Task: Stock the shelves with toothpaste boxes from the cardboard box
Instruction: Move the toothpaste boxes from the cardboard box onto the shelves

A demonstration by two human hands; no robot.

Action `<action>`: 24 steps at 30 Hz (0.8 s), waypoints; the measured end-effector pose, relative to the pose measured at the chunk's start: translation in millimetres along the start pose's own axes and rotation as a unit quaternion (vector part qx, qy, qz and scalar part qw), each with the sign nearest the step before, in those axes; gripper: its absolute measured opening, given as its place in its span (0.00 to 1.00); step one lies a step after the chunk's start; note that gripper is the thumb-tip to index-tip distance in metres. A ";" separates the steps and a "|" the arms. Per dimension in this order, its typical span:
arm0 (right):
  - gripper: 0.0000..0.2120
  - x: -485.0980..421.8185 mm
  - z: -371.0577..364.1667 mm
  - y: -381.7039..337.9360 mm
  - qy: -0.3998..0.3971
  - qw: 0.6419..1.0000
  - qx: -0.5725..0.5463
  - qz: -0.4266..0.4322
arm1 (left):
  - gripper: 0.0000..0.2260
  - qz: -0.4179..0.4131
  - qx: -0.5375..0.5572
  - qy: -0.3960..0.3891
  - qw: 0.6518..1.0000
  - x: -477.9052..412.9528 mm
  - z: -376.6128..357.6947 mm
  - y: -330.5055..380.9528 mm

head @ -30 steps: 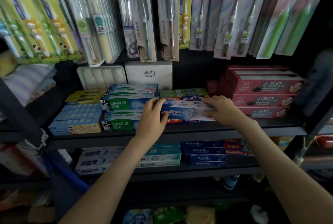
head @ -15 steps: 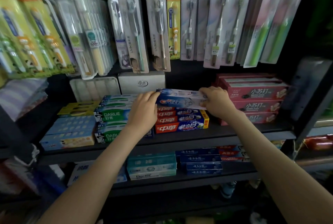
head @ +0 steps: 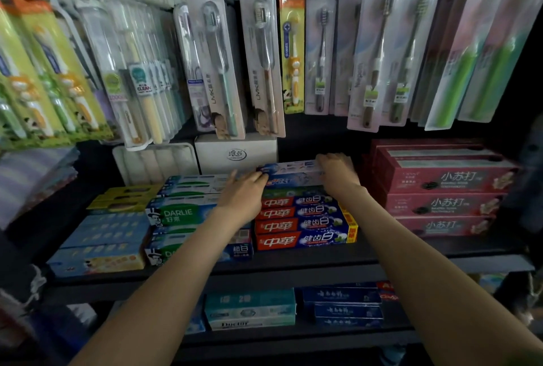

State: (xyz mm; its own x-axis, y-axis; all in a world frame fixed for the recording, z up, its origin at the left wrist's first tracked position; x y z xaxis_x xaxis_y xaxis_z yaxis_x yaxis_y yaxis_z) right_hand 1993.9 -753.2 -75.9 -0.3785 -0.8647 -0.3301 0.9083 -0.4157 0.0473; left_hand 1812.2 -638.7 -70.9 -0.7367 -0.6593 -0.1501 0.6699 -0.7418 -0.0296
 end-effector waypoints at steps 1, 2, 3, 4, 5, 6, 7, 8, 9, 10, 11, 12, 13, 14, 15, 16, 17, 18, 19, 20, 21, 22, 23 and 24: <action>0.17 -3.5 -4.8 3.0 -0.010 1.000 -0.005 -0.002 | 0.28 0.003 -0.002 -0.010 1.000 -1.7 0.2 0.5; 0.17 -6.5 -10.0 6.2 -0.019 1.000 -0.017 -0.002 | 0.29 0.004 -0.004 -0.022 1.000 -3.0 0.5 1.4; 0.17 -8.5 -14.9 9.3 -0.029 0.999 -0.030 0.000 | 0.29 0.003 -0.009 -0.035 0.999 -3.9 0.8 2.3; 0.17 -10.7 -18.9 11.9 -0.040 0.998 -0.042 0.002 | 0.30 0.002 -0.015 -0.046 0.999 -4.6 1.1 3.2; 0.18 -13.3 -21.3 13.8 -0.047 0.998 -0.051 0.008 | 0.30 0.002 -0.019 -0.052 0.998 -5.2 1.5 3.9; 0.18 -15.8 -22.4 14.3 -0.056 0.997 -0.057 0.017 | 0.31 0.003 -0.018 -0.054 0.998 -6.0 1.9 4.6; 0.19 -17.5 -22.6 13.9 -0.066 0.996 -0.062 0.027 | 0.32 0.005 -0.015 -0.054 0.998 -6.7 1.9 5.1; 0.20 -19.2 -23.0 13.4 -0.073 0.995 -0.061 0.036 | 0.32 0.007 -0.012 -0.054 0.998 -7.5 1.8 5.7; 0.20 -19.8 -23.1 12.6 -0.077 0.995 -0.055 0.040 | 0.32 0.010 -0.009 -0.056 0.998 -8.3 1.1 6.2; 0.21 -19.5 -23.5 11.3 -0.080 0.995 -0.046 0.038 | 0.32 0.013 -0.008 -0.059 0.998 -8.7 0.5 6.8; 0.23 -17.7 -24.0 9.5 -0.080 0.996 -0.034 0.036 | 0.31 0.014 -0.009 -0.061 0.998 -8.5 0.2 6.8; 0.25 -14.3 -23.9 7.4 -0.075 0.996 -0.026 0.033 | 0.31 0.014 -0.009 -0.062 0.998 -8.3 -0.1 6.9; 0.27 -8.8 -22.3 4.2 -0.064 0.997 -0.027 0.025 | 0.31 0.015 -0.009 -0.061 0.998 -7.7 -0.6 6.7; 0.29 -1.6 -19.8 -0.3 -0.045 0.998 -0.036 0.014 | 0.31 0.017 -0.009 -0.057 0.998 -6.3 -1.0 6.7; 0.31 7.6 -15.9 -6.4 -0.018 0.999 -0.049 0.006 | 0.31 0.022 -0.005 -0.045 0.999 -3.4 -1.5 7.0; 0.32 18.6 -11.8 -14.2 0.018 0.998 -0.063 0.004 | 0.30 0.028 0.008 -0.022 0.999 1.5 -2.1 7.8; 0.31 32.0 -5.8 -23.6 0.056 0.995 -0.078 0.006 | 0.29 0.031 0.035 0.009 0.999 9.2 -3.4 9.9; 0.29 47.4 -0.5 -33.1 0.092 0.991 -0.095 0.008 | 0.27 0.028 0.077 0.046 0.996 20.5 -5.3 13.8; 0.25 64.4 4.6 -42.3 0.127 0.985 -0.114 0.008 | 0.25 0.015 0.127 0.079 0.989 35.0 -8.2 19.2; 0.21 83.1 8.2 -50.8 0.161 0.978 -0.134 0.009 | 0.23 -0.005 0.177 0.101 0.979 52.9 -12.2 26.0; 0.18 103.1 10.6 -58.0 0.190 0.970 -0.150 0.013 | 0.21 -0.029 0.224 0.110 0.968 72.9 -16.4 33.3; 0.16 123.7 12.3 -63.6 0.206 0.965 -0.162 0.016 | 0.21 -0.053 0.265 0.105 0.957 93.3 -21.1 41.0; 0.15 145.6 12.5 -68.2 0.210 0.962 -0.173 0.014 | 0.20 -0.073 0.299 0.088 0.947 113.4 -25.8 48.3; 0.14 168.4 11.9 -71.3 0.207 0.962 -0.180 0.006 | 0.20 -0.088 0.322 0.063 0.940 130.9 -31.3 55.5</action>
State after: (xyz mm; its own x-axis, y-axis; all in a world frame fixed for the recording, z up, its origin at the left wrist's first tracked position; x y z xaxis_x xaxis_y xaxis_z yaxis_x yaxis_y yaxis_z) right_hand 1863.3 -872.5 -123.7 -0.3327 -0.6515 -0.6818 0.9429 -0.2179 -0.2519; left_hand 1755.8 -762.3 -123.1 -0.7876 -0.5289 -0.3161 0.3134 -0.7855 0.5336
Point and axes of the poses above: each hand's wrist, its own x-axis away from the middle knuckle, its own z-axis out of the back of the hand, y = z × x, the point moved 1 cm from there along -x, towards the middle knuckle, and after that the axes turned 15 degrees about z, right-handed, at the moved point
